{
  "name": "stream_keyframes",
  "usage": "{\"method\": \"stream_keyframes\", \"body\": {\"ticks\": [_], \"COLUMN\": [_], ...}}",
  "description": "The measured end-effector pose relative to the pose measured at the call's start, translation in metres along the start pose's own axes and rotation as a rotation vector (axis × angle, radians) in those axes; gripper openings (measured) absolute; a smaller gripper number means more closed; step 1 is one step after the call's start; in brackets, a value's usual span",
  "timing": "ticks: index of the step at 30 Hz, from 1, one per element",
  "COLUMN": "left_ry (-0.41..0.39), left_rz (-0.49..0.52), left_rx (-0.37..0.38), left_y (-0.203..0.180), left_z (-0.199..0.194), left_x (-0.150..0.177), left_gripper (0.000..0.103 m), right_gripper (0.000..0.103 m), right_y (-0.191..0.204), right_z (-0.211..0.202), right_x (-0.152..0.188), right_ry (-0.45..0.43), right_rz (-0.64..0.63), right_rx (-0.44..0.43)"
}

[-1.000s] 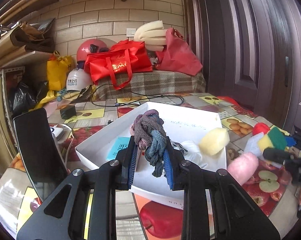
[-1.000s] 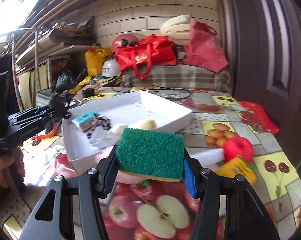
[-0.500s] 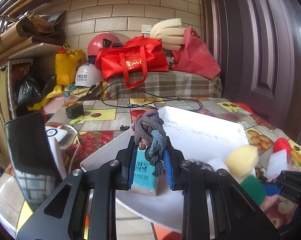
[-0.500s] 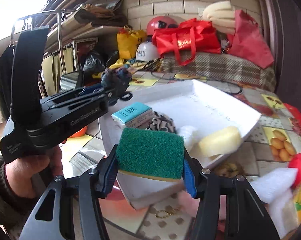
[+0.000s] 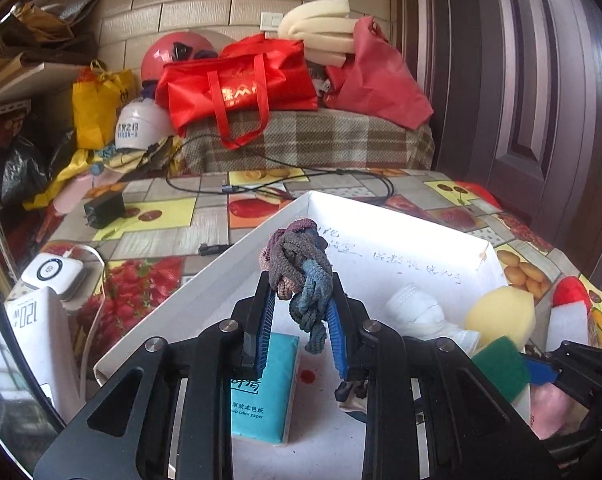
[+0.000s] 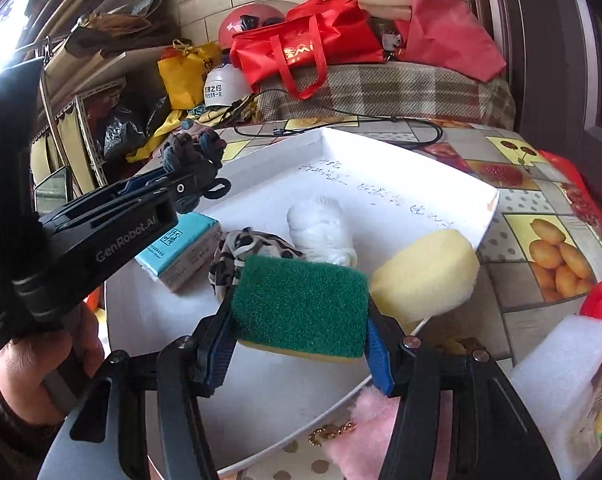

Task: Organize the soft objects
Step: 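Carry the glove and green-yellow sponge into the white box and open both tools, then move the left tool to the pink fluffy ball while the right tool reaches the yellow tissue pack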

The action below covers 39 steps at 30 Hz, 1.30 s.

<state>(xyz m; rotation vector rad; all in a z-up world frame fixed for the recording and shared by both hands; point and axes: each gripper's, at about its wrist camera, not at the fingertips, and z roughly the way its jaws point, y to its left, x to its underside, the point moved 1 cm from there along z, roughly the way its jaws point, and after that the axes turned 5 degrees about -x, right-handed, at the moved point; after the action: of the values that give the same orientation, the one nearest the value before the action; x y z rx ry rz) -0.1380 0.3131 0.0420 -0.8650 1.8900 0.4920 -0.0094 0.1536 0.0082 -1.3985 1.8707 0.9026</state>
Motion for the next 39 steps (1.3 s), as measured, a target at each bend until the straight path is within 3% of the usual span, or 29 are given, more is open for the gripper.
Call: {"method": "stream_keyframes", "body": {"ticks": [4,7,8,9,11,14,25,31,35,39], "left_ry": [-0.001,-0.034,-0.051,-0.07,-0.116,-0.157,-0.214,-0.193,-0.182,-0.102], "left_rz": [-0.007,0.002,0.007,0.012,0.019,0.013,-0.082,-0.023,0.078,0.158], "left_rx": [-0.031,-0.073,-0.092,-0.104,-0.119,-0.132,-0.13,-0.011,0.119,0.302], "left_y": [0.0,-0.003,-0.004,-0.004,-0.005,-0.002,0.014,-0.004,-0.036,-0.072], "left_z": [0.0,-0.005,-0.008,-0.011,-0.02,-0.027,-0.043,-0.061,-0.083,-0.097], "left_x": [0.0,0.001,0.001,0.002,0.003,0.003,0.008,0.018,0.031,0.043], "left_gripper": [0.025,0.041,0.058,0.083,0.103,0.103,0.103,0.103,0.103,0.103], "right_gripper": [0.056,0.063,0.076,0.088,0.089,0.103,0.103,0.103,0.103,0.103], "right_y": [0.01,0.015,0.016,0.016,0.016,0.018,0.01,-0.007,-0.042,-0.091], "right_z": [-0.003,-0.003,-0.003,-0.003,-0.006,-0.01,-0.031,-0.071,-0.104,-0.126], "right_x": [0.001,0.001,0.002,0.001,0.001,0.001,0.004,0.022,0.035,0.043], "right_ry": [-0.014,-0.015,-0.014,-0.018,-0.036,-0.06,-0.149,-0.229,-0.259,-0.222], "right_rz": [-0.05,-0.08,-0.086,-0.088,-0.093,-0.105,-0.082,-0.108,-0.082,0.001], "right_rx": [-0.006,-0.014,-0.012,-0.009,-0.009,-0.002,0.036,0.124,0.198,0.268]}}
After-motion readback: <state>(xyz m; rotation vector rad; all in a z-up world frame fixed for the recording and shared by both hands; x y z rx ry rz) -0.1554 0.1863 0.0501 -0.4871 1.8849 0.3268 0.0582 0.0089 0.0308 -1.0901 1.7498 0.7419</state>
